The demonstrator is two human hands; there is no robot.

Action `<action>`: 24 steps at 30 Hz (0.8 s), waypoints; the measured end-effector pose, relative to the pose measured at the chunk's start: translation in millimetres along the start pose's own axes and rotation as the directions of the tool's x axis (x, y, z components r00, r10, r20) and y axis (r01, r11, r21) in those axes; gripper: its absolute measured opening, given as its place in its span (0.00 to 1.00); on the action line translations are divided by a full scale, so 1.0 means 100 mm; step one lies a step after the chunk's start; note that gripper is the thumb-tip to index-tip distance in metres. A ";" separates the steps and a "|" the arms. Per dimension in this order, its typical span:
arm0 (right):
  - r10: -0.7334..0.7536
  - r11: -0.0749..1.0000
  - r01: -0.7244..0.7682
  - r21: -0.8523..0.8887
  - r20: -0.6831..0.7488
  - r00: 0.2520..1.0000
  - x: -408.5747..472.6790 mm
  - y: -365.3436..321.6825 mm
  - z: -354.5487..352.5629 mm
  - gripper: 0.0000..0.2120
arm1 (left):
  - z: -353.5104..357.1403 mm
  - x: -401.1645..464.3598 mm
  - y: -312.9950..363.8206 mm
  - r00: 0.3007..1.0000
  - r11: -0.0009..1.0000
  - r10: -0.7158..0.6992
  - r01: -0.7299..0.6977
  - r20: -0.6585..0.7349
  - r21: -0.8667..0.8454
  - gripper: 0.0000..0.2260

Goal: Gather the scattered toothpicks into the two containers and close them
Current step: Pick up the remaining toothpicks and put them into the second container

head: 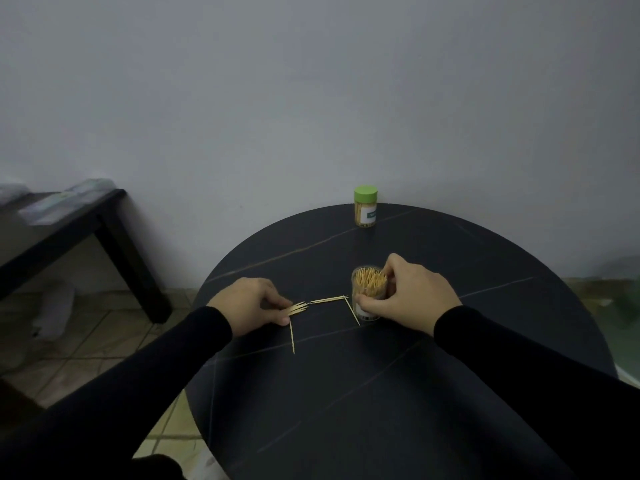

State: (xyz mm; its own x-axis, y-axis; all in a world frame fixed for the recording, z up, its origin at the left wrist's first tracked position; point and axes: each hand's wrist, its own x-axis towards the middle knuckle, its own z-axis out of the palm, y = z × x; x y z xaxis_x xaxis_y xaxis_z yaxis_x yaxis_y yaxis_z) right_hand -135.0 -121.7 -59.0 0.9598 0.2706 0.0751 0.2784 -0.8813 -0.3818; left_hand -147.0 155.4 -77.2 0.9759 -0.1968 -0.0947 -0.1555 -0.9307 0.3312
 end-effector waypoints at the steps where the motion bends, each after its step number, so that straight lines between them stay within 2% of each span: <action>1: 0.000 1.000 0.000 -0.002 0.000 1.000 0.00 0.00 0.00 0.26 | 0.02 0.00 0.01 1.000 1.000 0.022 -0.022 -0.017 -0.001 0.12; 5: 0.005 1.000 -0.005 0.005 -0.003 1.000 0.00 0.01 0.01 0.26 | 0.05 -0.01 0.10 0.993 0.998 0.063 -0.061 -0.102 0.016 0.07; 9: 0.008 1.000 -0.008 0.007 -0.005 1.000 -0.01 0.01 0.01 0.26 | 0.04 0.00 0.27 0.988 0.985 0.049 -0.024 -0.143 0.171 0.06; 12: 0.003 1.000 -0.003 0.002 -0.002 1.000 -0.01 0.01 0.01 0.26 | 0.09 0.04 0.39 0.991 0.957 0.027 0.012 -0.130 0.290 0.06; 14: 0.000 1.000 0.000 0.000 -0.001 1.000 -0.02 0.01 0.01 0.26 | 0.10 0.08 0.44 0.994 0.953 -0.010 0.043 -0.110 0.300 0.06; 18: 0.003 1.000 -0.003 0.000 0.003 1.000 -0.01 0.01 0.00 0.26 | -0.05 0.18 0.51 0.992 0.972 -0.112 0.121 -0.055 0.202 0.06; 20: 0.004 1.000 -0.004 0.012 0.007 1.000 -0.01 0.02 0.01 0.27 | -0.13 0.22 0.55 0.993 0.981 -0.119 0.122 -0.025 0.152 0.05; 22: 0.005 1.000 -0.006 0.021 0.016 1.000 0.00 0.02 0.01 0.26 | -0.19 0.26 0.60 0.994 0.993 -0.086 0.090 -0.065 0.071 0.03; 24: 0.007 1.000 -0.008 0.023 0.023 1.000 0.00 0.02 0.00 0.26 | -0.23 0.30 0.69 0.984 0.993 -0.025 0.004 -0.178 -0.119 0.02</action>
State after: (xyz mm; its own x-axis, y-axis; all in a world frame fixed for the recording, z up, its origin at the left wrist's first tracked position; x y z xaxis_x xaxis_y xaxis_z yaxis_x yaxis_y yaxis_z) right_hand -134.6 -123.6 -59.9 0.9606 0.2731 0.0512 0.2700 -0.8741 -0.4038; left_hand -124.6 92.0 -35.5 0.9912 -0.1152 0.0658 -0.1324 -0.8880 0.4404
